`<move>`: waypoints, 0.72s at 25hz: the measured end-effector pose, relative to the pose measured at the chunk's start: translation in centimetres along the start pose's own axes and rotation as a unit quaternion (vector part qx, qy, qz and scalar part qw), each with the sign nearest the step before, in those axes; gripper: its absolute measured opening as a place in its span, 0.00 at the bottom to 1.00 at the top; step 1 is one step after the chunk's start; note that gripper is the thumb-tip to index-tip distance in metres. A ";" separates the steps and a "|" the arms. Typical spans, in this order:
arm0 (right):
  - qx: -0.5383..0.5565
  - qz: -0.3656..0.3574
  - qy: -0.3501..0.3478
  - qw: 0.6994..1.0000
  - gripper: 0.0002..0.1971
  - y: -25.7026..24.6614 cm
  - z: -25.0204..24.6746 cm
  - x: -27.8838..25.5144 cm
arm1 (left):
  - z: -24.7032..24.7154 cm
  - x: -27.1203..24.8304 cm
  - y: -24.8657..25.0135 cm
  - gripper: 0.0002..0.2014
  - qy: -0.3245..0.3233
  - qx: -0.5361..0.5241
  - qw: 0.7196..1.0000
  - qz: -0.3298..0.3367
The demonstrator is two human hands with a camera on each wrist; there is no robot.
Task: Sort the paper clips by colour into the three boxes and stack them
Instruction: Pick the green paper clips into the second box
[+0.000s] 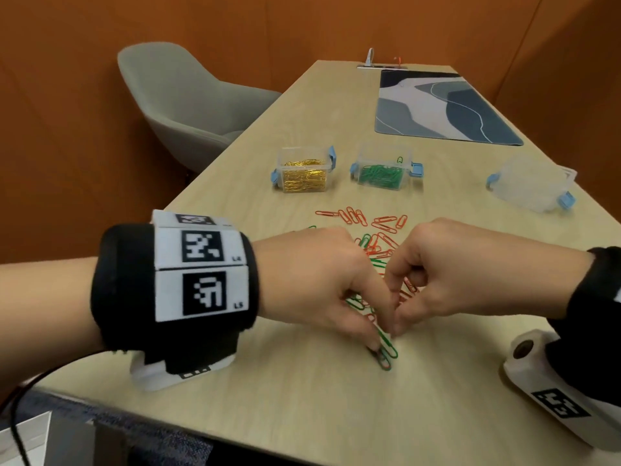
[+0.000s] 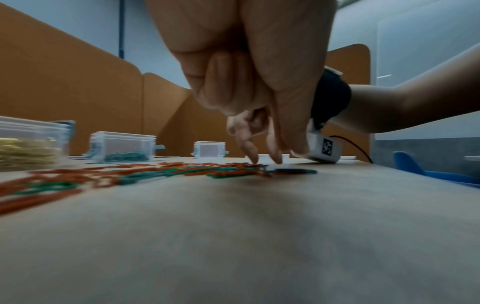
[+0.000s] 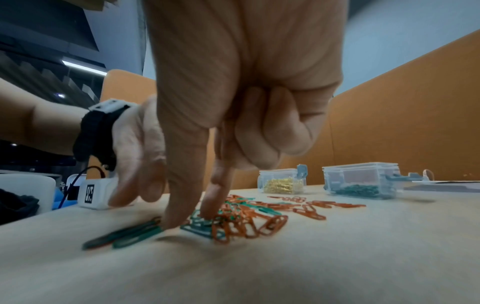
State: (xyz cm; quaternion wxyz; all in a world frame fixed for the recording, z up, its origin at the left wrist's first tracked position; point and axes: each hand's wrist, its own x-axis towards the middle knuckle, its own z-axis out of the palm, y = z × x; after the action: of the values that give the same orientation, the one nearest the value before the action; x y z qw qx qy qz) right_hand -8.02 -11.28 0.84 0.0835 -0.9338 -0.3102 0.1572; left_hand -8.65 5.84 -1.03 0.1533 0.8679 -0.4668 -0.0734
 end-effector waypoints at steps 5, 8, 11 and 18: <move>-0.007 0.017 -0.029 0.999 0.13 0.2 0.6 0.1 | 0.7 1.8 0.8 0.08 -0.063 0.055 0.996 -0.034; 0.004 0.030 -0.037 0.999 0.06 0.5 0.9 0.0 | 0.6 1.1 0.1 0.07 -0.061 0.056 0.995 -0.061; 0.016 0.031 -0.047 0.998 0.05 0.4 1.1 -0.1 | 0.5 -0.2 -0.2 0.06 -0.045 0.033 0.995 -0.088; 0.042 0.037 0.013 0.998 0.12 -0.1 1.0 0.2 | 0.2 -2.4 -0.7 0.13 0.002 0.017 0.986 -0.169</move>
State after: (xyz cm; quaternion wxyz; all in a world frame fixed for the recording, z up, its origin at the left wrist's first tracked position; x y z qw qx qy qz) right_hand -8.31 -11.05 -0.09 0.1207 -0.9422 -0.2679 0.1610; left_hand -9.46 8.12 -1.43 0.1252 0.9368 -0.3146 -0.0884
